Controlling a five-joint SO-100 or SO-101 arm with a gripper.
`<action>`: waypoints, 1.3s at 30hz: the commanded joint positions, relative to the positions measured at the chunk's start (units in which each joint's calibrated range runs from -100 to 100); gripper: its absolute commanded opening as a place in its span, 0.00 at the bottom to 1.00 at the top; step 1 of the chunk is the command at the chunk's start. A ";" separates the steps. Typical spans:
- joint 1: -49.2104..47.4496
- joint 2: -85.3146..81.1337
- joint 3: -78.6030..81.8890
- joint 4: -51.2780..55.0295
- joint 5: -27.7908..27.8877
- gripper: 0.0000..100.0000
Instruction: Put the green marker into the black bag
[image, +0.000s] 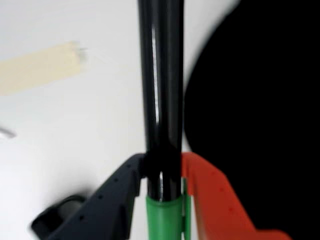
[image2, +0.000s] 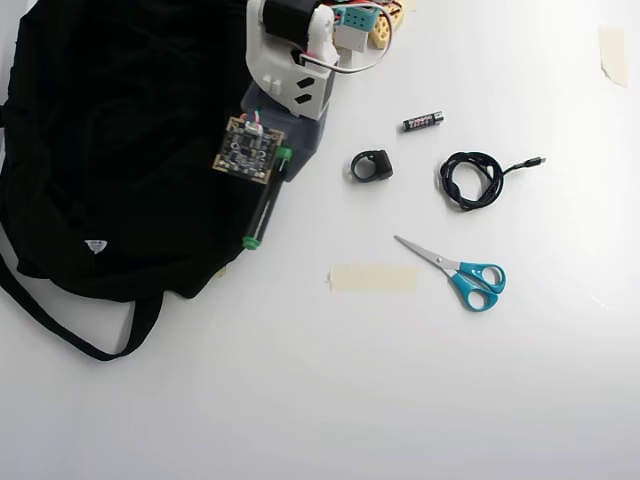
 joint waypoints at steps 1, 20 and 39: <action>5.38 -3.44 -1.16 0.29 0.43 0.02; 24.60 -2.45 0.10 0.29 -0.04 0.02; 40.46 -1.87 10.70 -16.85 0.06 0.02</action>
